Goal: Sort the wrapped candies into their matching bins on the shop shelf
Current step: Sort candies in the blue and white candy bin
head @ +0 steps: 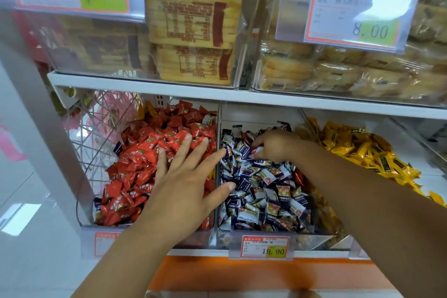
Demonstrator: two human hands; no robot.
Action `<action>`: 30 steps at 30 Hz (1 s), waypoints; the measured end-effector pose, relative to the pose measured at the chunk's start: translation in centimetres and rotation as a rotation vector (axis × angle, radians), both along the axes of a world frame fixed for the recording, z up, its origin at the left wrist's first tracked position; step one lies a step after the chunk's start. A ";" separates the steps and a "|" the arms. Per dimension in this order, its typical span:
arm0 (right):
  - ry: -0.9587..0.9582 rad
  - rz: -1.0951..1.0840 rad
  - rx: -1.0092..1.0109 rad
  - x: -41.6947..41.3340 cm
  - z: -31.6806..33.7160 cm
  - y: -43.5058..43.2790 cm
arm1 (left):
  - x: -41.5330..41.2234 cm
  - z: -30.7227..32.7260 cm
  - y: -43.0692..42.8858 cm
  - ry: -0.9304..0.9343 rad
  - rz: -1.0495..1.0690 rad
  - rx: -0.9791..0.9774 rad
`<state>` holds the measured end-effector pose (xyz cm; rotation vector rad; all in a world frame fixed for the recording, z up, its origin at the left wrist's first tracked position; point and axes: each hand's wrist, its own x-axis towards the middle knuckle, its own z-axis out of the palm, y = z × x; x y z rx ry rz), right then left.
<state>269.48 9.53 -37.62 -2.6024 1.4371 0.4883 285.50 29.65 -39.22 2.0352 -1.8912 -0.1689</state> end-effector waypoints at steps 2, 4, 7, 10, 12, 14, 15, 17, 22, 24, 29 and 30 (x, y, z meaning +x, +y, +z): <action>0.036 -0.004 -0.005 0.6 -0.3 -0.3 | 0.0 0.0 0.0 -0.012 0.000 0.011; -0.013 -0.033 0.009 0.8 -0.7 -0.6 | 0.1 0.0 0.0 -0.003 -0.003 0.004; -0.093 -0.066 0.076 -0.3 0.2 -0.4 | 0.1 0.0 0.0 -0.002 -0.002 0.005; -0.085 -0.111 0.117 -1.8 1.5 -0.4 | 0.2 -0.1 0.1 -0.011 -0.005 0.004; -0.050 -0.118 0.181 -2.3 2.3 -0.1 | 0.2 -0.2 0.1 0.006 -0.010 -0.006; -0.100 -0.097 0.161 -2.2 2.9 0.2 | 0.2 -0.2 0.0 -0.001 -0.004 -0.006; -0.153 -0.097 0.117 -2.1 3.0 0.3 | 0.1 -0.3 0.0 -0.010 0.000 -0.005; -0.223 -0.100 -0.013 -1.8 2.5 0.0 | 0.1 -0.4 0.0 -0.018 0.002 -0.008; -0.070 -0.143 -0.055 0.1 -0.6 -0.8 | 0.0 -0.3 -0.2 -0.007 0.005 -0.012; -0.077 -0.178 -0.069 0.5 -1.2 -1.4 | -0.1 -0.2 -0.2 -0.004 0.007 -0.008; -0.595 -0.304 0.087 -1.8 0.4 -1.6 | 0.1 -0.3 -0.1 -0.017 -0.002 -0.004; -0.677 -0.288 0.079 -2.0 0.8 -1.4 | 0.2 -0.4 0.0 -0.020 -0.004 -0.006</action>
